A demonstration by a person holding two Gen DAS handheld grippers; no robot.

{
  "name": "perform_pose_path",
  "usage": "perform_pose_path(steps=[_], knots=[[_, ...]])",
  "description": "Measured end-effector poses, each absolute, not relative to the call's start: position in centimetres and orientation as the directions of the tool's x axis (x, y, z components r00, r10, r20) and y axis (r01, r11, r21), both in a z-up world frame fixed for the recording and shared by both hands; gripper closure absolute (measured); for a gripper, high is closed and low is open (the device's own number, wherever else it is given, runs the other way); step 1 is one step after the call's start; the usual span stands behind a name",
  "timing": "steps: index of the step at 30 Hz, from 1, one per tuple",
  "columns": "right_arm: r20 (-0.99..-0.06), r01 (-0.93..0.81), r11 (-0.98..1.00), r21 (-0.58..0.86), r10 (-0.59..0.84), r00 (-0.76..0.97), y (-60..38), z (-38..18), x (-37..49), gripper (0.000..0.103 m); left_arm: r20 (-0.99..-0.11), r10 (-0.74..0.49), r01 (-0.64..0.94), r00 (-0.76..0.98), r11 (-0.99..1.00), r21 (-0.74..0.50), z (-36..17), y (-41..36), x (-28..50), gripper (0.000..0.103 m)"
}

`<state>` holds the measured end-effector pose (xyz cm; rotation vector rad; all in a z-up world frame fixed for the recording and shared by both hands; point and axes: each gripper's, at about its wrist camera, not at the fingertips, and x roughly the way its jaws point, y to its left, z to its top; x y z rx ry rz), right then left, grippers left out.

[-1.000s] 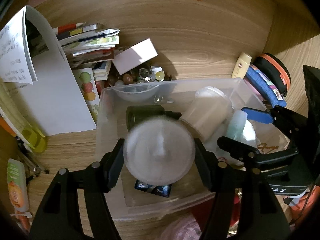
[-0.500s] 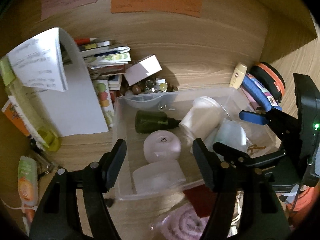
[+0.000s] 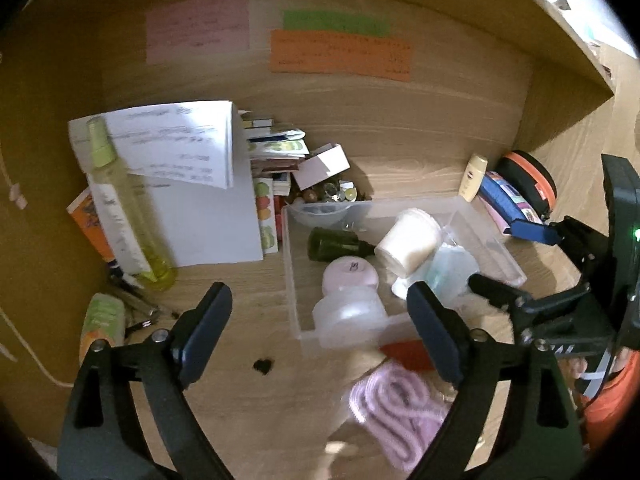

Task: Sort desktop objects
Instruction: 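Withdraw both open tools from the box back over the desk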

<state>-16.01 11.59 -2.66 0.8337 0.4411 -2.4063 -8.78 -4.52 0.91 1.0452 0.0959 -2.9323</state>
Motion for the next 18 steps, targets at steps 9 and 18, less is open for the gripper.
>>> perform_pose_path(steps=[9,18], knots=[[-0.657,0.535,-0.842,-0.061,-0.369,-0.657,14.3,-2.7,-13.5,0.011,-0.694,0.026,0.045,-0.72,-0.995,-0.085,-2.8,-5.5,-5.4,0.01],[-0.691,0.478,-0.879,-0.004,-0.343,-0.636,16.7,-4.7,-11.9,0.011,-0.733,0.051,0.028,-0.678,-0.995,-0.095,-6.2,-5.6,-2.9,0.01]])
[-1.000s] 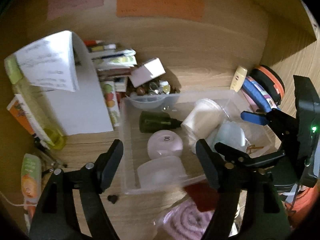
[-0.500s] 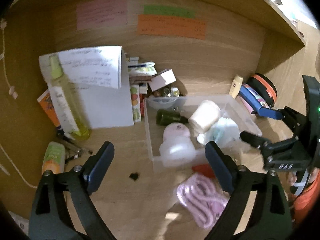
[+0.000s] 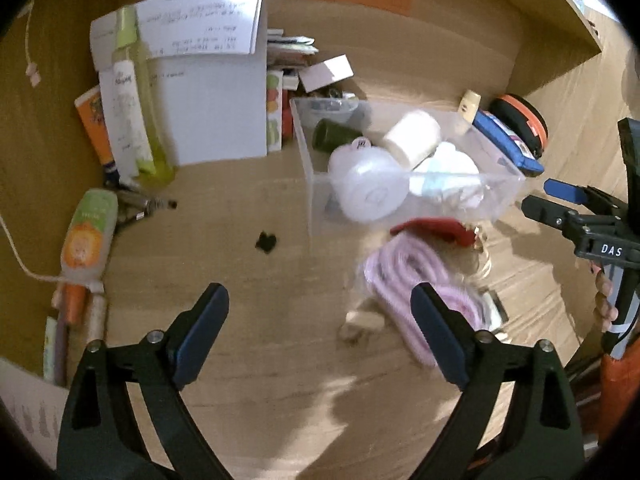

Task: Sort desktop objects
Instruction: 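Withdraw both open tools from the box back over the desk, then grasp the beige block with the left tool while the right tool grasps the red tag, then lift and carry the beige block and red tag over the clear box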

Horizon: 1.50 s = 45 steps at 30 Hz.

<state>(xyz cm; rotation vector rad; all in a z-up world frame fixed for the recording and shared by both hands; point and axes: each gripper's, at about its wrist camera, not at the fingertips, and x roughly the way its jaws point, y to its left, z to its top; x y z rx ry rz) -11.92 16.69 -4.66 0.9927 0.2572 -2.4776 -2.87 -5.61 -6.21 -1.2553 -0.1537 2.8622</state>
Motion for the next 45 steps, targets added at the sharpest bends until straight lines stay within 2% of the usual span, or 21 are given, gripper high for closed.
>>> perform_pose_path(steps=[2,6,10,12,14,19,23,25,29,31,34,38,45], knots=[[-0.705,0.481,-0.876,0.023,-0.356,-0.614,16.7,-5.4,-11.8,0.011,-0.735,0.055,0.023,-0.675,-0.995,-0.096,-6.6,-5.4,-2.4,0.011],[-0.736,0.51,-0.854,0.103,-0.41,-0.538,15.9,-6.9,-11.7,0.011,-0.745,0.084,-0.004,-0.661,-0.994,-0.108,-7.7,-5.0,-1.9,0.024],[-0.756,0.532,-0.83,0.168,-0.455,-0.47,14.3,-8.3,-11.9,0.011,-0.762,0.095,-0.013,-0.641,-0.994,-0.113,-9.1,-4.8,-2.1,0.03],[-0.763,0.537,-0.827,0.17,-0.455,-0.459,13.2,-9.0,-12.1,0.011,-0.769,0.107,-0.014,-0.63,-0.992,-0.127,-9.7,-4.7,-2.4,0.038],[-0.768,0.541,-0.824,0.171,-0.455,-0.451,12.3,-9.4,-12.5,0.011,-0.775,0.119,-0.018,-0.621,-0.99,-0.138,-10.1,-4.7,-2.7,0.041],[-0.775,0.544,-0.828,0.135,-0.43,-0.462,10.8,-10.0,-13.1,0.014,-0.774,0.137,-0.038,-0.618,-0.989,-0.145,-10.4,-4.4,-3.6,0.042],[-0.784,0.551,-0.825,0.128,-0.424,-0.453,10.4,-10.5,-13.8,0.026,-0.778,0.159,-0.048,-0.607,-0.985,-0.164,-10.8,-4.4,-4.3,0.057],[-0.787,0.554,-0.822,0.129,-0.425,-0.447,10.1,-10.8,-14.0,0.038,-0.774,0.154,-0.047,-0.614,-0.986,-0.159,-10.9,-4.3,-4.3,0.06],[-0.78,0.561,-0.817,0.133,-0.436,-0.449,9.9,-10.8,-14.3,0.052,-0.77,0.161,-0.046,-0.618,-0.985,-0.168,-10.9,-4.3,-4.5,0.064],[-0.786,0.57,-0.81,0.138,-0.44,-0.435,9.6,-10.9,-14.5,0.069,-0.769,0.161,-0.041,-0.619,-0.984,-0.174,-10.9,-4.3,-4.6,0.07],[-0.796,0.586,-0.795,0.16,-0.455,-0.4,9.3,-11.3,-14.7,0.08,-0.761,0.168,-0.038,-0.627,-0.982,-0.186,-10.9,-4.2,-4.5,0.078],[-0.778,0.593,-0.793,0.138,-0.458,-0.431,9.6,-10.8,-13.9,0.087,-0.76,0.141,-0.014,-0.634,-0.985,-0.171,-10.9,-3.9,-4.3,0.08],[-0.744,0.584,-0.799,0.145,-0.477,-0.468,11.7,-9.1,-12.4,0.088,-0.737,0.107,0.036,-0.667,-0.984,-0.175,-9.4,-4.4,-3.2,0.08]])
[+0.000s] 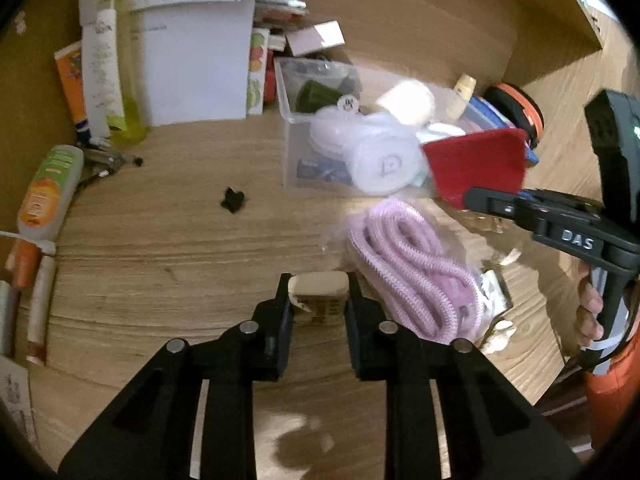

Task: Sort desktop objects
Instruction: 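Lift and carry the beige block and red tag over the clear box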

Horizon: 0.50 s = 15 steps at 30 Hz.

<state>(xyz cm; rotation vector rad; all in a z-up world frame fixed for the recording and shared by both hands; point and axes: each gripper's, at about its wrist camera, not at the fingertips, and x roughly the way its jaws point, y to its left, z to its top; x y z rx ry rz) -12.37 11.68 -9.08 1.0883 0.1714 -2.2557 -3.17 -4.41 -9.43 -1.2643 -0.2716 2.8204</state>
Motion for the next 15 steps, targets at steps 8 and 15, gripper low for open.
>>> perform_pose_path(steps=[8,15], knots=[[-0.684,0.571,-0.811,0.127,-0.488,-0.541,14.8,-5.3,-11.3,0.088,-0.707,0.079,0.063,-0.703,-0.983,-0.172,-6.0,-5.3,-3.4,0.08],[-0.646,0.57,-0.814,0.113,-0.496,-0.58,16.8,-2.7,-12.2,0.088,-0.706,0.036,0.068,-0.708,-0.991,-0.119,-2.9,-5.3,-4.7,0.08]])
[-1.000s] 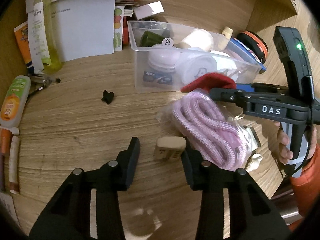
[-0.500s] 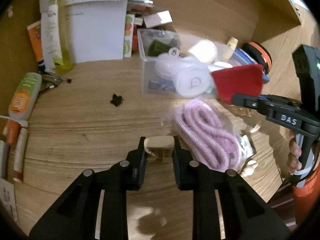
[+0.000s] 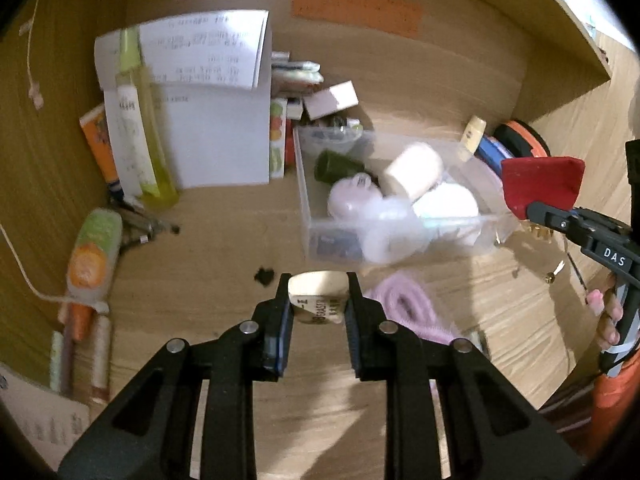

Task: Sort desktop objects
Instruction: 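Lift and carry the beige block and red tag over the clear box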

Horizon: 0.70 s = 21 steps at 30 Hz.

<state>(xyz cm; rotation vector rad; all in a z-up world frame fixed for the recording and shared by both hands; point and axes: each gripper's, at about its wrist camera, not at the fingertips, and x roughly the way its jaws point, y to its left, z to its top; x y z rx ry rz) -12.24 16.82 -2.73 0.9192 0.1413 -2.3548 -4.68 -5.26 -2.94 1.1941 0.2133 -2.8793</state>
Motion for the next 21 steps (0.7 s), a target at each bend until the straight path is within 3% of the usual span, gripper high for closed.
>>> perform_pose_path(steps=[9,21], knots=[[-0.585,0.568,-0.811,0.142,-0.531,-0.613,18.5,0.4,-14.1,0.088,-0.627,0.026,0.039,-0.779,-0.995,-0.09,1.7,-3.7,-5.9,0.08],[-0.548,0.581,-0.805,0.122,-0.543,-0.636,18.0,2.1,-17.1,0.088,-0.606,0.057,-0.01,-0.793,-0.997,-0.08,3.7,-1.9,-11.7,0.08]])
